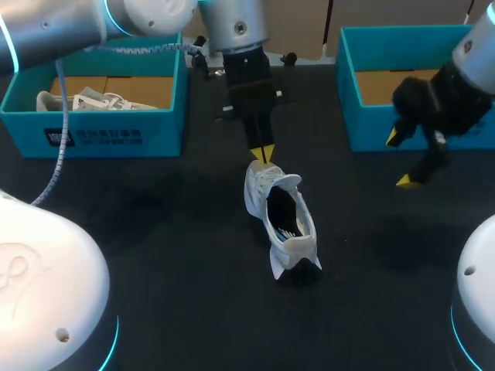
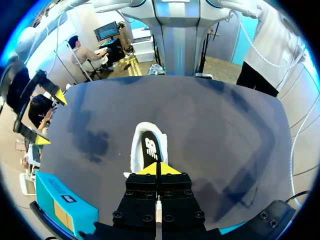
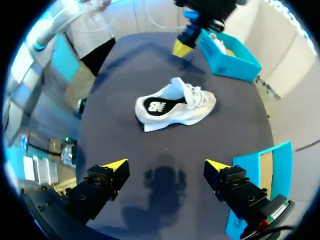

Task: Take the shoe out of the shoebox, open the shoe tongue, remove and reinsert the insole, then place the shoe into the shoebox

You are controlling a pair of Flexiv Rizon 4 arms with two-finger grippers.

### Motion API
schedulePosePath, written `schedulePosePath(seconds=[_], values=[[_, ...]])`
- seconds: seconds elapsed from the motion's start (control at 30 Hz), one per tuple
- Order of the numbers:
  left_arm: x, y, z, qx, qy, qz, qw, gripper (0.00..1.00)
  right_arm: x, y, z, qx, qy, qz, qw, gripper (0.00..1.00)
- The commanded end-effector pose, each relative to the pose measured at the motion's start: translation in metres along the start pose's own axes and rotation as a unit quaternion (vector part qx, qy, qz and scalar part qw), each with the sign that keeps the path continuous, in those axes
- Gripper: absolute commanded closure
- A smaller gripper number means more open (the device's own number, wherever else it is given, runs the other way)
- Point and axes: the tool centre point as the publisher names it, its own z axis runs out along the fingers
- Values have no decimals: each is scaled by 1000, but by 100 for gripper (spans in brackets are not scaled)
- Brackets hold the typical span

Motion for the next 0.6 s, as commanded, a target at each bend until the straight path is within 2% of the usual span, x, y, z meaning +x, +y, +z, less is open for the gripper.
schedulePosePath(seconds=[0.03, 0.1, 0.17, 0.37, 0.6], values=[[0, 0, 0, -1, 1, 0, 1000, 100, 2, -4, -25, 5, 16, -32, 999, 0], [0, 0, 0, -1, 1, 0, 1000, 100, 1, -7, -27, 5, 22, -46, 999, 0], [0, 0, 0, -1, 1, 0, 1000, 100, -2, -11, -31, 5, -2, -35, 999, 0], [-1, 0, 0, 0, 3, 3, 1000, 100, -2, -11, -31, 5, -2, -35, 999, 0], [-7, 2, 14, -31, 40, 17, 999, 100, -2, -11, -31, 5, -2, -35, 999, 0]])
